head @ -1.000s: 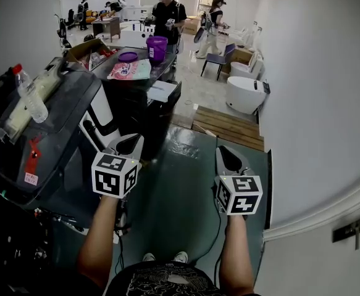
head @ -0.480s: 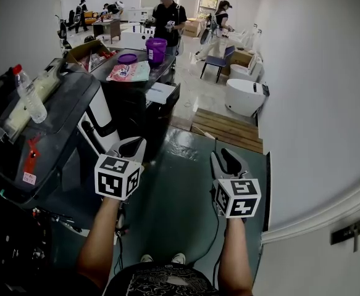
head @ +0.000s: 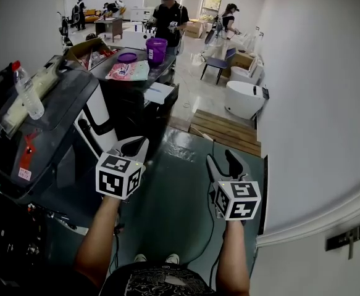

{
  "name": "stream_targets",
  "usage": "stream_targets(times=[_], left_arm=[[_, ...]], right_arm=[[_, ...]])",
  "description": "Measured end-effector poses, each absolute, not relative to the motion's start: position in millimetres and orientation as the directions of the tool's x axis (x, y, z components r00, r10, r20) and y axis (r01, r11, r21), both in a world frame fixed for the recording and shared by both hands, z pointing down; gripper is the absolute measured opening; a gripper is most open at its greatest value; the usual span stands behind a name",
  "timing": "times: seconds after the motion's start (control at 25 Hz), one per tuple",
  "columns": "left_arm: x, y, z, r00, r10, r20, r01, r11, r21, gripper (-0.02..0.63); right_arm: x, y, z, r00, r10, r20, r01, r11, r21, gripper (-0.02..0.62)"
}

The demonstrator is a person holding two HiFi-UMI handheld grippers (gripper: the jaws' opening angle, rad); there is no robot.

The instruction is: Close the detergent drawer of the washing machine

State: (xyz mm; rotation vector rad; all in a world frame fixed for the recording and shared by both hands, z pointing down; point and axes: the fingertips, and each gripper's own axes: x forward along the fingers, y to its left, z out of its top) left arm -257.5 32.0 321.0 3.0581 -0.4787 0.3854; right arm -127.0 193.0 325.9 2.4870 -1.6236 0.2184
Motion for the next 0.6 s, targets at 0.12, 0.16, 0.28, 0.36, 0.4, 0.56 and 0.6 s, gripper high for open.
stream_targets(times=[0.12, 0.16, 0.28, 0.36, 0.4, 0.56, 0.6], left_arm=[[-252.4, 35.1, 321.0, 0.923, -0.298, 0.245, -0.303, -0.953, -0.019, 0.0], [-250.7, 36.2, 320.9, 0.922, -0.299, 0.246, -0.303, -0.953, -0.021, 0.0], [-245.5, 39.0, 320.9, 0.919, -0.305, 0.25, -0.309, -0.951, -0.025, 0.0], [-241.4, 41.0, 319.8, 0.917, -0.311, 0.249, -0.315, -0.949, -0.027, 0.0], [-239.0, 42.2, 318.7, 0.917, -0.315, 0.246, -0.318, -0.948, -0.027, 0.0], [-228.0, 47.1, 314.1, 0.915, -0.329, 0.234, -0.332, -0.943, -0.029, 0.0], [-225.1, 48.3, 313.7, 0.914, -0.333, 0.232, -0.336, -0.942, -0.028, 0.0]], right_arm=[[-121.8, 194.1, 324.4, 0.393, -0.896, 0.207, -0.919, -0.391, 0.055, 0.282], [-120.0, 194.3, 324.0, 0.391, -0.897, 0.206, -0.92, -0.388, 0.055, 0.291], [-115.0, 195.1, 322.8, 0.383, -0.9, 0.206, -0.923, -0.381, 0.051, 0.326], [-110.8, 196.6, 322.0, 0.38, -0.902, 0.205, -0.924, -0.378, 0.049, 0.348], [-108.4, 197.6, 321.2, 0.378, -0.903, 0.202, -0.925, -0.376, 0.048, 0.353], [-95.3, 203.0, 318.5, 0.373, -0.909, 0.187, -0.927, -0.372, 0.037, 0.38], [-92.2, 205.0, 319.0, 0.371, -0.91, 0.186, -0.928, -0.372, 0.031, 0.387]])
